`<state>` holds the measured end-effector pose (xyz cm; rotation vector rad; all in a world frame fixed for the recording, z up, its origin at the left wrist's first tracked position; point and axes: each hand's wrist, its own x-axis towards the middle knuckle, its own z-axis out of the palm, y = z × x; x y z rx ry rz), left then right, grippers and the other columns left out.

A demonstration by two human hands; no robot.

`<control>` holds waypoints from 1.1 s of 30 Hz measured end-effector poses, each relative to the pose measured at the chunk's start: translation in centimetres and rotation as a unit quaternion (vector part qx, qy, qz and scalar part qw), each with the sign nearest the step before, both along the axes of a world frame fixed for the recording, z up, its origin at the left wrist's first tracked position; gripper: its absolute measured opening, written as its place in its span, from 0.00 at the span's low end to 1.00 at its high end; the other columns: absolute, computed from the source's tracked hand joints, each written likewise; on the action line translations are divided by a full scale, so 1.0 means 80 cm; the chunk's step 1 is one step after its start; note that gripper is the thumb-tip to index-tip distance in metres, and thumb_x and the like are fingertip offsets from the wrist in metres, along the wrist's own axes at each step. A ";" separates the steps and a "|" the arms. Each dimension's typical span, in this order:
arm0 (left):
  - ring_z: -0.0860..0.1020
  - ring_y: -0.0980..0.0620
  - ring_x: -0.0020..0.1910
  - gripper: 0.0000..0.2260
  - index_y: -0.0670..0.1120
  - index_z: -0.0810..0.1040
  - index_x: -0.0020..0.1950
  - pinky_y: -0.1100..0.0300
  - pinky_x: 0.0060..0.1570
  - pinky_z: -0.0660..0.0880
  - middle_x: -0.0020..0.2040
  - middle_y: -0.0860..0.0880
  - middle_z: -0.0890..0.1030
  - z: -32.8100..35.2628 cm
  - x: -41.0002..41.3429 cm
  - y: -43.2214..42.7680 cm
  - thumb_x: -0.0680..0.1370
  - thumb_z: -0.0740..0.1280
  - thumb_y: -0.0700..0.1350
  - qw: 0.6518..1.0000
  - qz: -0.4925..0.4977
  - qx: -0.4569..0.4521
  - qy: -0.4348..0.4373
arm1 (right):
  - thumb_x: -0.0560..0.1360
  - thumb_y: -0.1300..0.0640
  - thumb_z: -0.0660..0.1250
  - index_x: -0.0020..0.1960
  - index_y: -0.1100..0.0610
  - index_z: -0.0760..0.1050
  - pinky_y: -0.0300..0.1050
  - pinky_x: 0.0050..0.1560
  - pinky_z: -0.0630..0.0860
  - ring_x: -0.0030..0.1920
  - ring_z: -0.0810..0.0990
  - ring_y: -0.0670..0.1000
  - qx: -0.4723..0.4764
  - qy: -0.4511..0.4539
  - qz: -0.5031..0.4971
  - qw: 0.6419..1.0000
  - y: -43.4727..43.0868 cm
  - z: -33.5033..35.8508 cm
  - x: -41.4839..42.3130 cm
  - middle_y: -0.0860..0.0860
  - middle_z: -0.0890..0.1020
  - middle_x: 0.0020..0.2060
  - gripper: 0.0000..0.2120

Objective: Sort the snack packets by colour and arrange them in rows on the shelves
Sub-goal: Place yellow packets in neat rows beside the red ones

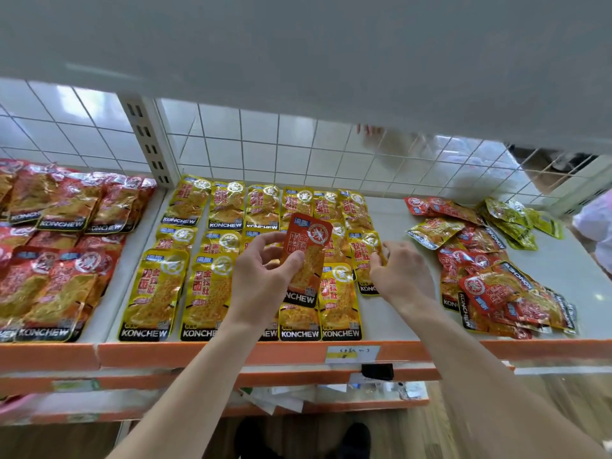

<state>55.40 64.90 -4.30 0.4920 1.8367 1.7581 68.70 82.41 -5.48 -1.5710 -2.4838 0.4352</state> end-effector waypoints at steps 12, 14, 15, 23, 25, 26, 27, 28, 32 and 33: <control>0.83 0.60 0.41 0.11 0.53 0.78 0.55 0.70 0.36 0.76 0.47 0.51 0.83 0.026 0.016 -0.054 0.76 0.74 0.42 0.999 0.026 0.016 0.034 | 0.78 0.54 0.67 0.67 0.58 0.75 0.50 0.59 0.74 0.61 0.76 0.56 0.046 0.108 0.149 0.982 -0.088 0.044 0.031 0.55 0.78 0.61 0.19; 0.84 0.55 0.43 0.11 0.55 0.78 0.53 0.69 0.37 0.76 0.47 0.51 0.84 0.033 0.026 -0.073 0.75 0.75 0.42 0.998 0.046 0.014 0.035 | 0.77 0.55 0.68 0.67 0.58 0.75 0.51 0.61 0.74 0.62 0.75 0.56 0.052 0.130 0.193 0.971 -0.114 0.054 0.033 0.55 0.78 0.61 0.19; 0.84 0.55 0.43 0.11 0.54 0.78 0.53 0.68 0.38 0.77 0.47 0.50 0.85 0.035 0.031 -0.084 0.76 0.75 0.42 0.998 0.054 0.012 0.031 | 0.77 0.55 0.68 0.66 0.58 0.76 0.52 0.62 0.74 0.62 0.75 0.57 0.055 0.143 0.209 0.966 -0.127 0.059 0.035 0.55 0.79 0.61 0.19; 0.83 0.61 0.39 0.11 0.52 0.78 0.54 0.70 0.35 0.76 0.47 0.49 0.85 0.055 0.068 -0.219 0.75 0.75 0.41 0.987 0.157 -0.009 0.032 | 0.75 0.48 0.64 0.66 0.56 0.76 0.52 0.68 0.69 0.66 0.72 0.55 0.028 0.197 0.312 0.929 -0.238 0.087 0.031 0.51 0.77 0.64 0.22; 0.83 0.61 0.39 0.12 0.50 0.78 0.56 0.72 0.34 0.75 0.48 0.50 0.85 0.058 0.070 -0.254 0.76 0.74 0.41 0.983 0.178 -0.013 0.030 | 0.75 0.48 0.63 0.67 0.55 0.75 0.56 0.69 0.68 0.68 0.71 0.55 0.019 0.199 0.336 0.921 -0.268 0.093 0.024 0.50 0.76 0.66 0.23; 0.83 0.60 0.40 0.12 0.50 0.78 0.56 0.71 0.34 0.75 0.48 0.51 0.85 0.058 0.069 -0.271 0.75 0.74 0.42 0.981 0.189 -0.018 0.034 | 0.76 0.48 0.63 0.68 0.55 0.75 0.57 0.70 0.67 0.68 0.71 0.55 0.019 0.198 0.348 0.916 -0.281 0.095 0.020 0.50 0.75 0.67 0.23; 0.84 0.59 0.40 0.12 0.50 0.78 0.56 0.70 0.36 0.76 0.47 0.52 0.85 0.059 0.067 -0.287 0.75 0.75 0.43 0.979 0.200 -0.023 0.037 | 0.76 0.48 0.62 0.68 0.55 0.74 0.56 0.71 0.66 0.69 0.70 0.55 0.021 0.195 0.358 0.913 -0.294 0.097 0.017 0.50 0.75 0.68 0.23; 0.84 0.58 0.41 0.11 0.51 0.78 0.55 0.68 0.38 0.76 0.45 0.53 0.86 0.059 0.064 -0.302 0.75 0.75 0.44 0.976 0.210 -0.028 0.041 | 0.75 0.48 0.62 0.69 0.56 0.74 0.55 0.72 0.65 0.69 0.70 0.55 0.022 0.190 0.366 0.911 -0.305 0.097 0.013 0.51 0.75 0.68 0.24; 0.84 0.57 0.41 0.12 0.53 0.77 0.55 0.67 0.39 0.77 0.45 0.53 0.85 0.059 0.043 -0.353 0.75 0.75 0.43 0.973 0.220 -0.039 0.058 | 0.75 0.47 0.63 0.68 0.56 0.75 0.57 0.70 0.68 0.69 0.70 0.55 0.021 0.185 0.388 0.903 -0.351 0.094 -0.007 0.52 0.75 0.68 0.25; 0.84 0.58 0.40 0.12 0.52 0.77 0.55 0.68 0.37 0.77 0.46 0.52 0.85 0.059 0.035 -0.366 0.75 0.74 0.42 0.972 0.222 -0.039 0.062 | 0.75 0.47 0.64 0.68 0.56 0.75 0.58 0.69 0.69 0.69 0.70 0.55 0.019 0.185 0.391 0.901 -0.364 0.092 -0.014 0.53 0.75 0.68 0.25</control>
